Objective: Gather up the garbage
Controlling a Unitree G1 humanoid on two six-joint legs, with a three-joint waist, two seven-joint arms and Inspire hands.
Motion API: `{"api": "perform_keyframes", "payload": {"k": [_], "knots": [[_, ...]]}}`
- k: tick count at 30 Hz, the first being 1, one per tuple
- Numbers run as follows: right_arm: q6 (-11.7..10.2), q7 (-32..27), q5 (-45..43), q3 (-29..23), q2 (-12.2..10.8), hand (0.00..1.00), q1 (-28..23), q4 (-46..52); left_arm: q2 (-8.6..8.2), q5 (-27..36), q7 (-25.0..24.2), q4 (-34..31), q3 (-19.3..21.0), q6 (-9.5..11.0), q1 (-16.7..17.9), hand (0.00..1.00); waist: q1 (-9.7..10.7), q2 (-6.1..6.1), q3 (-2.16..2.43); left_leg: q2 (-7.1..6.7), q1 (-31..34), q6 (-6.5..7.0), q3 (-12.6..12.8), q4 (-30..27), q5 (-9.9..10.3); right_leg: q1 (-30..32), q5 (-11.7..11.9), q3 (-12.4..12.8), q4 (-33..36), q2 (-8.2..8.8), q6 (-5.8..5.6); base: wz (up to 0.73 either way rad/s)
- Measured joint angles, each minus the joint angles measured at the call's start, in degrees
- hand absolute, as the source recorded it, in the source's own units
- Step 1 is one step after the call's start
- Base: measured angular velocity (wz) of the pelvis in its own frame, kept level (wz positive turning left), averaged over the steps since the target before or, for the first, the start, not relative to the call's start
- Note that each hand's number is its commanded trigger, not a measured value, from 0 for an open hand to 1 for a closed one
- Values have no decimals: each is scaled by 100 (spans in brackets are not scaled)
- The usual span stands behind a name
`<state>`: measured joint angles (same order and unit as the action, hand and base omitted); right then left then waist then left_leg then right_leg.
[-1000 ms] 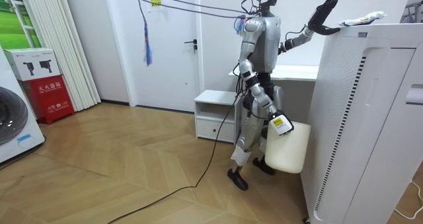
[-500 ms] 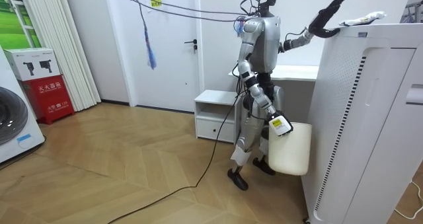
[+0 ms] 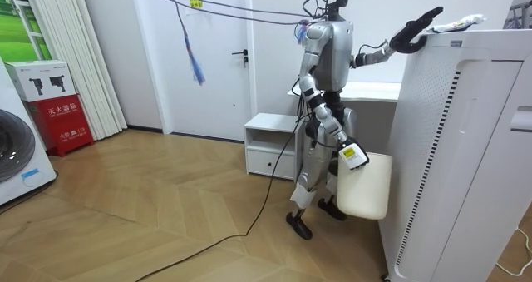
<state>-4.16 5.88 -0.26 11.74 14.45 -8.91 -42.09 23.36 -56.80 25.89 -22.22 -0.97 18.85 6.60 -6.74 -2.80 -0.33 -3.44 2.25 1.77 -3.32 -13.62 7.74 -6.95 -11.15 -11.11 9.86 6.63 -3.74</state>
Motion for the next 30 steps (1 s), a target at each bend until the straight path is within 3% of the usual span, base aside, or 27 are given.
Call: {"api": "perform_keyframes", "payload": {"k": [6, 9, 17, 18, 19, 20, 21, 27, 30], "knots": [[3, -4, 5, 22, -63, 100, -4, 0, 0, -2, -121, 67, -59, -119, -14, 0, 41, -31, -8, 11, -76, 0, 27, 5, 0, -41, 1, 20, 3, 3, 1, -3], [12, 14, 4, 22, -60, 100, -5, 0, 0, -1, -184, 106, -59, -134, -26, 0, 44, -96, -35, 9, -82, 0, 29, 14, 0, -38, 2, 25, 4, 5, 3, 0], [18, 189, -7, 27, -63, 100, -3, 0, 4, -14, -410, 77, -59, -134, -139, 0, 43, -160, -24, 1, -91, -5, 12, 72, -46, -21, 2, 28, -3, 11, 3, 0], [18, 202, -6, 27, -66, 100, -3, 0, 4, -13, -440, 72, -58, -134, -180, 17, 38, -159, -25, 2, -91, -6, 15, 86, -53, -14, 2, 31, -4, 9, 3, 0], [18, 213, -7, 27, -65, 100, -3, 0, 4, -13, -458, 67, -58, -134, -203, 50, 37, -158, -25, 2, -91, -7, 15, 91, -58, -10, 2, 32, -4, 9, 3, 0], [18, 240, -7, 27, -65, 100, -3, 0, 4, -13, -518, 28, -54, -134, -223, 63, 37, -158, -25, 2, -90, -6, 17, 95, -61, -4, 2, 38, -3, 9, 3, 0], [18, 248, -7, 27, -64, 100, -3, 0, 4, -13, -538, -9, -54, -135, -234, 100, 41, -157, -25, 2, -90, -5, 19, 96, -62, -1, 2, 50, -4, 6, 3, 0], [18, 305, -7, 14, -52, 100, -3, 0, 14, -13, -646, -217, -54, -135, -424, 100, 43, -144, -33, -1, -83, -4, 25, 102, -61, 11, 2, 84, -12, 2, 3, 0], [18, 304, -6, 11, -47, 100, -2, 3, 38, -12, -647, -258, -112, -135, -592, 100, 45, -174, -14, -6, -83, -4, 16, 98, -61, 3, 3, 72, -13, 6, 4, 0]]}}
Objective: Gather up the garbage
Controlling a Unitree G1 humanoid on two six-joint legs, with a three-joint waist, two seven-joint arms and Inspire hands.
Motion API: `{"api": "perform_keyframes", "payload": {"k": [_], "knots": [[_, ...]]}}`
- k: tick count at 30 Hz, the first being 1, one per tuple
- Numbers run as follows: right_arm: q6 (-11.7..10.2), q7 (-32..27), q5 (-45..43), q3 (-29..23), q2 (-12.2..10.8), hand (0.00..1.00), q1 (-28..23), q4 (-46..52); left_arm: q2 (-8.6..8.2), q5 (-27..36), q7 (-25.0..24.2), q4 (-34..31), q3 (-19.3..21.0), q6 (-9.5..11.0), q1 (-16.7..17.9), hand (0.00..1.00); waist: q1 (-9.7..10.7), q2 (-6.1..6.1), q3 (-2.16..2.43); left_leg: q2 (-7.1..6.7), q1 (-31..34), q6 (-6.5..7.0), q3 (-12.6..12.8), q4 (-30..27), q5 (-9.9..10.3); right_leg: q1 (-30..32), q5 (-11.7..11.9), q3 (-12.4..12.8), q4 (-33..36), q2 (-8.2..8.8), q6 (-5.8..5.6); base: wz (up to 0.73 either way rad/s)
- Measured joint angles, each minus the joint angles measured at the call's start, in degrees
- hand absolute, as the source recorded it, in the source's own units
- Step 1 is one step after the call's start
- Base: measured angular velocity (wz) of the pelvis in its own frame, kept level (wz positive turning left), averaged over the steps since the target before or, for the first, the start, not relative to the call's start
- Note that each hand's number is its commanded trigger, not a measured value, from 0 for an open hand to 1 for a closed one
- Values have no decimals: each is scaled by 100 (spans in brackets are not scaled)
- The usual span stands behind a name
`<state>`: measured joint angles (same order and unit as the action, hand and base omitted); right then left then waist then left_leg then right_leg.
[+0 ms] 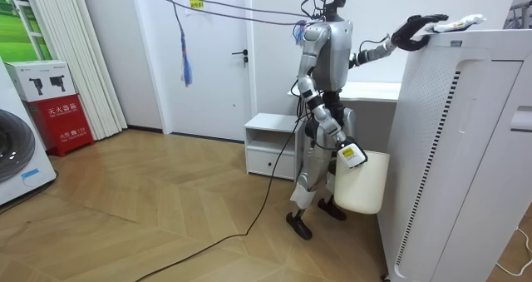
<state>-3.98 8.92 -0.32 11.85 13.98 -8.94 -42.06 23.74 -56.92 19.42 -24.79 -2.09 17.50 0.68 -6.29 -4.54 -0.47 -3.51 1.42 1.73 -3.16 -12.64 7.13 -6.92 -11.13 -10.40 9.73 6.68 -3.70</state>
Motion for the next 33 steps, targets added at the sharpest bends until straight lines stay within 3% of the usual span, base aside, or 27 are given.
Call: {"api": "perform_keyframes", "payload": {"k": [7, 11, 23, 27, 33], "knots": [[0, 5, 1, 0, 70, 100, 0, 34, 1, -3, -25, -2, -42, -102, -188, 100, 73, -70, 28, 0, -6, 0, 4, 9, 1, -2, 0, -3, 1, 5, 0, 0], [0, 5, 1, 0, 146, 100, -1, 42, 2, -4, -30, -28, -41, -208, -246, 100, 132, -133, 18, 5, -28, -3, 14, 40, -3, -2, 0, -3, 2, 6, 0, -1], [0, -9, 17, -3, 168, 100, 3, 43, -5, 168, 3, -88, -41, -244, -256, 100, 132, -67, -26, 11, -78, 6, 88, 105, -11, -5, -5, 52, 3, 14, -7, -1], [0, -38, 92, 67, 172, 100, 4, 59, -29, 835, 14, -87, -42, -212, -270, 100, 132, 24, -75, 11, -69, 6, 91, 109, -12, 0, -5, 57, 5, 13, -7, 0], [-20, 14, 94, 211, 180, 100, 13, 119, -69, 2978, -322, -185, -179, -186, -285, 100, 165, 104, -27, -2, 4, 9, 88, 109, -10, 59, -6, 62, -4, 17, -8, 0]]}}
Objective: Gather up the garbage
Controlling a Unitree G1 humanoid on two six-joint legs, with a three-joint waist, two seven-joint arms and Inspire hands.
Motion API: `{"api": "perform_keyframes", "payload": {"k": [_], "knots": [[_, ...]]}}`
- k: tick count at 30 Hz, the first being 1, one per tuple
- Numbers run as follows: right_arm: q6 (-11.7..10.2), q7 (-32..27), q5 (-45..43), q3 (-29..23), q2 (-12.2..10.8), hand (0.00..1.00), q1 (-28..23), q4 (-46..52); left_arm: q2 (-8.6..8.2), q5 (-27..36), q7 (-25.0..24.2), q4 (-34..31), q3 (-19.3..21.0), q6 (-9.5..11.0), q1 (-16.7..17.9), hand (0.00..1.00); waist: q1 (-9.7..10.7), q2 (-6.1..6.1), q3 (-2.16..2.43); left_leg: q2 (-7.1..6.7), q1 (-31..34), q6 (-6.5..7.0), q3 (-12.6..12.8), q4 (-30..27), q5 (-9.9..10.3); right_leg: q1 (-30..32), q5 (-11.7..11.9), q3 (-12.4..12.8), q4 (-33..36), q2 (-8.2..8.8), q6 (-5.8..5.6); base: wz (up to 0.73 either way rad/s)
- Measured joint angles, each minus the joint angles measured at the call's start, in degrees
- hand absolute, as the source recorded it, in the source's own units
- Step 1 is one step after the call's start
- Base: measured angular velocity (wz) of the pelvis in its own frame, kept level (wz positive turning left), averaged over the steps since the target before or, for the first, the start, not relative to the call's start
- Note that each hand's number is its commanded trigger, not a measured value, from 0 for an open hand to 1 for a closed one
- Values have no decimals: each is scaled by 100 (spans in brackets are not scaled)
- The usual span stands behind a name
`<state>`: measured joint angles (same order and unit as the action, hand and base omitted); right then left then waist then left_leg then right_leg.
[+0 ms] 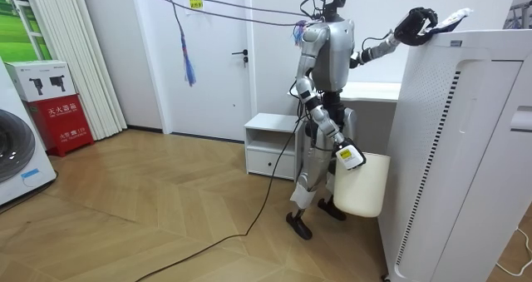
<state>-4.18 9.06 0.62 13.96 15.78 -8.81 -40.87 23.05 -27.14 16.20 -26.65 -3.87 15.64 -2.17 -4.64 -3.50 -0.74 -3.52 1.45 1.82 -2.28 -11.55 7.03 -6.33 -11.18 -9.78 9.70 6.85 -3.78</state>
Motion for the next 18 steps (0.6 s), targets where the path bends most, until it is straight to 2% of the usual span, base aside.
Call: {"api": "perform_keyframes", "payload": {"k": [3, 4, 6, 9, 14, 18], "knots": [[0, 46, -62, 65, -44, 100, 77, 147, -301, 1679, -599, -153, -224, -4, -56, 100, 36, 36, 18, 2, 59, 3, 3, -16, 3, 48, 0, -27, 12, 6, 0, 0], [0, 55, -66, 74, -51, 100, 114, 147, -331, 1927, -719, -163, -286, -3, -59, 100, 43, 36, 18, 2, 66, 4, 2, -19, 3, 52, 0, -29, 13, 6, 0, 0], [0, 137, -65, 110, -79, 100, 237, 145, -432, 2801, -1214, -185, -399, -2, -67, 100, 105, 28, 23, 6, 83, 4, -1, -28, 3, 55, 0, -45, 17, 4, 0, 4], [0, 165, -65, 181, -95, 100, 305, 147, -463, 3849, -1803, -177, -569, -4, -82, 100, 138, 25, 25, 6, 80, 3, -15, -28, 3, 61, 0, -45, 37, 2, 0, 0], [3, 170, -72, 236, -110, 100, 325, 203, -475, 4820, -2400, -176, -582, -39, -74, 100, 128, 25, 25, 26, 96, 3, 53, -24, 3, 134, -4, -33, 105, 4, -3, -5], [8, 154, -39, 238, -140, 100, 327, 319, -476, 5156, -2711, -171, -578, -81, -69, 100, 82, 38, 23, 72, 123, 2, 78, -25, 4, 175, -5, -33, 110, -1, -1, -3]]}}
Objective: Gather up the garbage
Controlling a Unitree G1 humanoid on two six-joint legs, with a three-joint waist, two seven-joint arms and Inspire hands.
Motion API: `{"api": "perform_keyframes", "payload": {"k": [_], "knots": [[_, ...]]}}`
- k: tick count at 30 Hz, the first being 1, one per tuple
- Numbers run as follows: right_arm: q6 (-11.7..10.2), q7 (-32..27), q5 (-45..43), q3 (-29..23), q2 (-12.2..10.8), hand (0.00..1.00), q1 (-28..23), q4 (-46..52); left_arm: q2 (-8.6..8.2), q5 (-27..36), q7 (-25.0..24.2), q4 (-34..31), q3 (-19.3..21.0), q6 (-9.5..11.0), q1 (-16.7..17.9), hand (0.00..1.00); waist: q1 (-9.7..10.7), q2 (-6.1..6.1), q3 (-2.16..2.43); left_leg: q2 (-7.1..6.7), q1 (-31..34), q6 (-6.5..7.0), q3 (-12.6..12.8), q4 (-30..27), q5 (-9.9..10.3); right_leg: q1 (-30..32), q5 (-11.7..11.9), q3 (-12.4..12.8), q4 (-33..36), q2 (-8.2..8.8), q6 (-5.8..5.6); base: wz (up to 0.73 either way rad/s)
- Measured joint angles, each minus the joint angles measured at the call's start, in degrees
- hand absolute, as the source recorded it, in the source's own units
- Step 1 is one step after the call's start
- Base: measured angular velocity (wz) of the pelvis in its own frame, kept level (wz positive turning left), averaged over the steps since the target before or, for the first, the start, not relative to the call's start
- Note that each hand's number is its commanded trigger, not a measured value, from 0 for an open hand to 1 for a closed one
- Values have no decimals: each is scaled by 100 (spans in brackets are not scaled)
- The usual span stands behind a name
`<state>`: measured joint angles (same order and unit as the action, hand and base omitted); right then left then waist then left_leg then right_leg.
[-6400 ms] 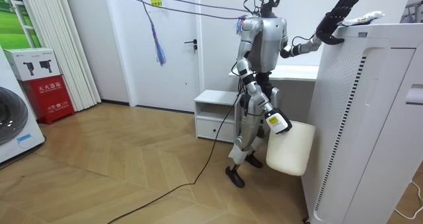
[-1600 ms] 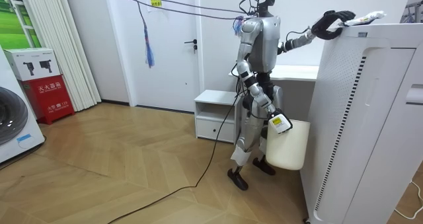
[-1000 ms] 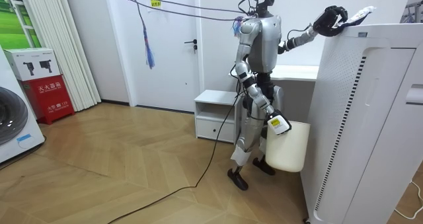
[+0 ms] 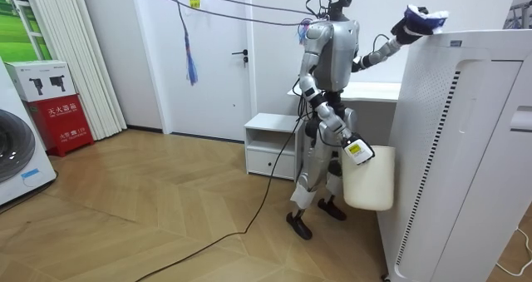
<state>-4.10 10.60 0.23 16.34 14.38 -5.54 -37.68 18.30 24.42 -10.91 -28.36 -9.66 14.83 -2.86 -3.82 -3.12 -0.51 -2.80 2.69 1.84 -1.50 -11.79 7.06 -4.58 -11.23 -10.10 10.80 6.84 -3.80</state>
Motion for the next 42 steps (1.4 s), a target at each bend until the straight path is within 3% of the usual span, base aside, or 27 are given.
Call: {"api": "perform_keyframes", "payload": {"k": [2, 7, 12, 14, 18, 26, 33, 34, 35, 36, 42], "knots": [[0, -28, -5, 0, -1, 100, 2, 18, -2, 35, -259, 11, 1, -104, 25, 100, -81, 4, 27, 2, 68, -2, 12, -7, -2, 81, 1, 13, 7, -9, 5, 0], [56, -84, -12, 29, -33, 100, 8, -4, -17, 18, -875, 204, -69, -194, 269, 100, -101, 20, 14, 6, 81, -3, -3, -4, -2, 80, 0, -58, 9, -1, 6, 2], [66, -158, -31, 32, -45, 100, 225, -19, 5, -347, -1213, 1021, -359, -454, 871, 100, -100, 6, -6, 23, 414, -25, -40, -135, -16, 375, -10, -202, 197, -18, 40, 2], [66, -174, -25, 35, -38, 100, 369, -132, 52, -749, -1235, 1425, -440, -536, 992, 100, -95, -18, -5, 35, 545, -33, -82, -200, -21, 453, 9, -280, 203, -29, 71, 15], [64, -173, -27, 219, 34, 100, 737, -503, 94, -1951, -1235, 2223, -534, -590, 1022, 100, -107, 32, -44, 28, 792, -56, -217, -222, -99, 660, 27, -451, 264, -18, 95, 17], [46, -183, 8, 273, 40, 100, 1020, -1049, 34, -2587, -1069, 3008, -627, -583, 971, 100, -117, 2, -68, 3, 1254, -51, -419, -372, -141, 972, 25, -726, 328, 6, 98, 17], [40, -230, 28, 271, -61, 100, 1199, -1304, -125, -2994, -834, 3422, -629, -580, 892, 100, -118, 26, -106, 19, 1467, -79, -472, -393, -176, 1184, 18, -771, 381, -18, 112, 3], [40, -230, 29, 271, -64, 100, 1235, -1320, -136, -3021, -820, 3425, -629, -577, 878, 42, -117, 27, -106, 19, 1506, -81, -472, -400, -181, 1232, 11, -770, 407, -15, 123, 0], [40, -230, 31, 271, -61, 100, 1286, -1340, -160, -3029, -806, 3478, -630, -564, 845, 13, -110, 27, -107, 19, 1572, -80, -473, -403, -199, 1295, 11, -777, 426, -11, 124, 0], [30, -234, 59, 273, -67, 100, 1304, -1376, -177, -3029, -803, 3562, -633, -563, 823, 0, -106, 27, -107, 18, 1599, -80, -474, -404, -203, 1325, 10, -782, 440, -8, 126, 0], [26, -241, 284, 287, -76, 100, 1334, -1522, -180, -3021, -712, 3783, -634, -564, 790, 0, -119, 37, -113, 15, 1725, -80, -472, -469, -203, 1463, -24, -802, 545, 10, 153, 0]]}}
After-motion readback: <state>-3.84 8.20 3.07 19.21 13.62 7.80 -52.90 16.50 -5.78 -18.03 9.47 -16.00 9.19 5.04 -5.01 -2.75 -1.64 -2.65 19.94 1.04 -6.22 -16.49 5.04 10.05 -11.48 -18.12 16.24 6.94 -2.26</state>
